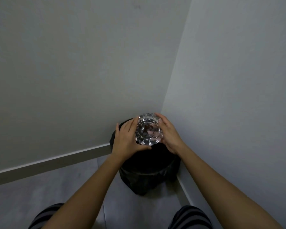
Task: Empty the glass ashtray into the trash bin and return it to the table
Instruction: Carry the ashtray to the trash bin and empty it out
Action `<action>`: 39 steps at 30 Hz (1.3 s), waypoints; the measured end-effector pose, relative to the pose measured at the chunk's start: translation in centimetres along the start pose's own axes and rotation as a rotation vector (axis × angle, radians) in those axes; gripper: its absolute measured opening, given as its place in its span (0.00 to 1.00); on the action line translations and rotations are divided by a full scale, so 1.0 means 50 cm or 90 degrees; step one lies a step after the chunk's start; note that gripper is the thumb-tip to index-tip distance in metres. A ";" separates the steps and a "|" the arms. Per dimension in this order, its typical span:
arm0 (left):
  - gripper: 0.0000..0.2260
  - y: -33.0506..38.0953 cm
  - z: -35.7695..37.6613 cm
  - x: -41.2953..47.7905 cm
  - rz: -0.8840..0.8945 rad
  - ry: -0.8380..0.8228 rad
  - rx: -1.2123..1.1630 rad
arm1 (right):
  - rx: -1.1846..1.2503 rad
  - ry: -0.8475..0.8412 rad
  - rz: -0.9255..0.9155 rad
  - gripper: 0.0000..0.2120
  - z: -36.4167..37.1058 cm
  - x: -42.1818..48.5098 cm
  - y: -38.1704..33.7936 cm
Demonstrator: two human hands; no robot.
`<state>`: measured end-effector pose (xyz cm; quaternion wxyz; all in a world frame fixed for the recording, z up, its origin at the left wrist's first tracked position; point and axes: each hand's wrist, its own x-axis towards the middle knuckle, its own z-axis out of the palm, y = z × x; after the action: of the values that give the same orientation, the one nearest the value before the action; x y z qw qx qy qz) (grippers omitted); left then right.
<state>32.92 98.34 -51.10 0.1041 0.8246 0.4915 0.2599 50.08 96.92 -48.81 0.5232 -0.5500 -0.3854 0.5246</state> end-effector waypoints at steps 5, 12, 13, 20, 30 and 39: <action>0.54 -0.026 -0.006 -0.023 -0.038 -0.071 0.039 | -0.074 -0.026 -0.006 0.12 0.007 -0.008 -0.022; 0.59 -0.086 -0.009 -0.100 -0.163 -0.335 0.202 | -0.225 -0.067 0.041 0.16 -0.023 0.002 -0.048; 0.57 -0.088 -0.005 -0.108 -0.175 -0.361 0.202 | -0.244 -0.059 0.038 0.18 -0.020 0.001 -0.043; 0.58 -0.072 0.012 -0.135 -0.186 -0.399 0.226 | -0.570 0.028 -0.157 0.33 -0.017 -0.017 -0.004; 0.59 -0.066 0.016 -0.130 -0.188 -0.401 0.227 | -1.141 -0.216 -0.389 0.33 -0.015 -0.063 0.017; 0.59 -0.067 0.027 -0.131 -0.190 -0.373 0.227 | -1.238 -0.128 -0.700 0.20 -0.051 -0.048 0.061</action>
<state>28.61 94.44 -55.82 0.1321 0.7886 0.5930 -0.0948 51.82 93.69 -51.64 -0.0015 -0.4351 -0.8622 -0.2594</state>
